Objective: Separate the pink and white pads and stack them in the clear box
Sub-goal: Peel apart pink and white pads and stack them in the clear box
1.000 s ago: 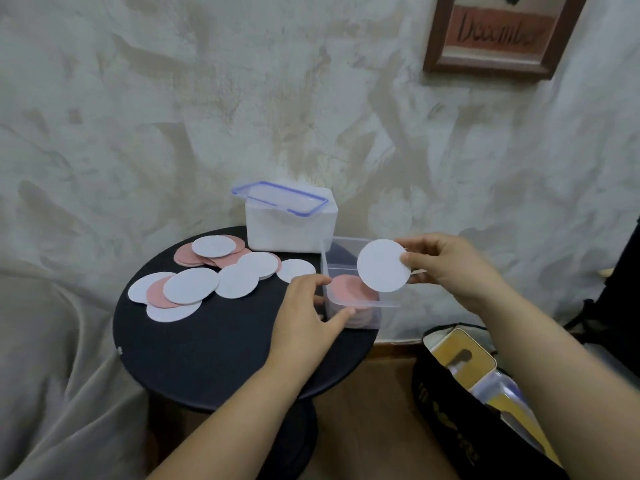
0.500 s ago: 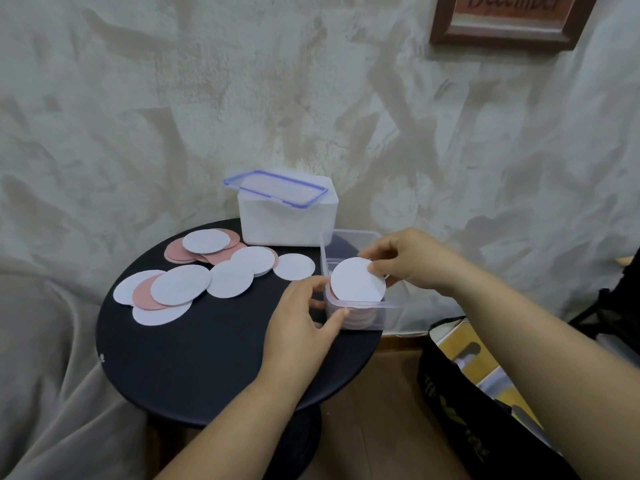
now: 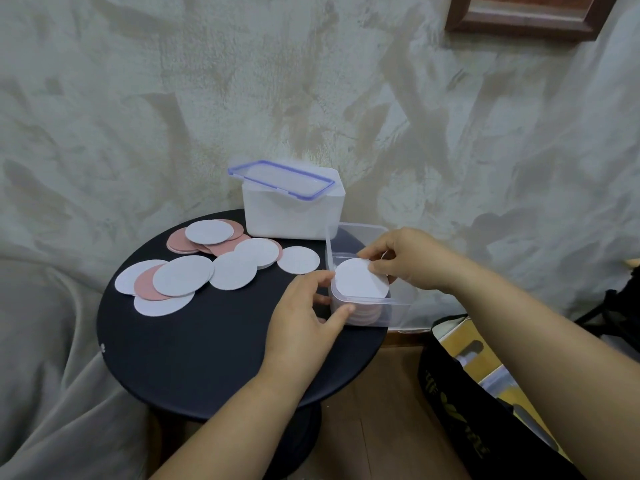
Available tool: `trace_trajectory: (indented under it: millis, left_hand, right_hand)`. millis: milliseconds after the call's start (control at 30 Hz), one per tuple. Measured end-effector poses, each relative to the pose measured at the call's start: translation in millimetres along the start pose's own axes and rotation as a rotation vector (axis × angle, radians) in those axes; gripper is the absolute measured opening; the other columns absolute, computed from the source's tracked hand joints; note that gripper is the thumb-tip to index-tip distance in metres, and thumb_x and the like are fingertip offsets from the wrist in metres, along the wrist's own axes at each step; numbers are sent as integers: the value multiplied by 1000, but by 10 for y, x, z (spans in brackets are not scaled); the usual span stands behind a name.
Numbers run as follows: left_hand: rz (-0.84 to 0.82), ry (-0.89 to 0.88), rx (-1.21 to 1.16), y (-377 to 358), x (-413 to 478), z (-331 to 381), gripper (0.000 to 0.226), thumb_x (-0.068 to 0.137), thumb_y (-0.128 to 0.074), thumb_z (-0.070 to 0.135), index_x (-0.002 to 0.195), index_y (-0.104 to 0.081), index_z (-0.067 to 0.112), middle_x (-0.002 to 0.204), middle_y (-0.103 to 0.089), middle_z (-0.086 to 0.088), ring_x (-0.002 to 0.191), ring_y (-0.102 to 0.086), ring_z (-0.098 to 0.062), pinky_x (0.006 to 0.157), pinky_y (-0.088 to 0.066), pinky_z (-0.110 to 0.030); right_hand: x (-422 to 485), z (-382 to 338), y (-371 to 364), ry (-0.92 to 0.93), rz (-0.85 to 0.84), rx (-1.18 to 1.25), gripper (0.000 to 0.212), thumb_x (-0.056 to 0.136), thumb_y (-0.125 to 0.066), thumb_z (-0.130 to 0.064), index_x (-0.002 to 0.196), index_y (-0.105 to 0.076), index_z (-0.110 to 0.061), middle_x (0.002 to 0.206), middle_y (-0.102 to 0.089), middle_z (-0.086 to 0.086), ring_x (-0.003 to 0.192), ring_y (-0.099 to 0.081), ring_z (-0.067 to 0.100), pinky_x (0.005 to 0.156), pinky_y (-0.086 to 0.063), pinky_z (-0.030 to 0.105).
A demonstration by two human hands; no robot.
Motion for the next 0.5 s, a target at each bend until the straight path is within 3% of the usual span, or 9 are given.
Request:
trace_trajectory:
  millis: [233, 367, 500]
  left_hand:
    - [5, -5, -17, 0, -4, 3, 42, 77, -74, 21, 113, -56, 30, 107, -56, 14, 86, -59, -1, 65, -50, -14]
    - [3, -11, -1, -1, -6, 6, 42, 77, -73, 22, 114, -55, 30, 107, -55, 14, 86, -59, 0, 66, -50, -13]
    - [3, -7, -3, 1, -14, 4, 43, 77, -73, 22, 116, -55, 29, 108, -55, 15, 87, -59, 0, 66, -50, -13]
  right_hand:
    - [-21, -30, -22, 43, -17, -157, 37, 81, -69, -33, 115, -65, -22, 98, -62, -10, 75, -53, 0, 64, -39, 11]
    - [-30, -51, -31, 55, -28, -205, 38, 81, -68, -34, 116, -64, -19, 108, -64, -8, 83, -52, 3, 67, -39, 13]
    - [-63, -106, -27, 75, -75, -256, 30, 86, -62, -32, 110, -68, -15, 105, -66, -2, 86, -56, 12, 79, -46, 27]
Point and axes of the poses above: each hand's wrist, its own x-axis towards the middle knuckle, its own y-axis out of the back of the hand, z = x × y, the point moved 2 cm from there along x, towards the middle knuckle
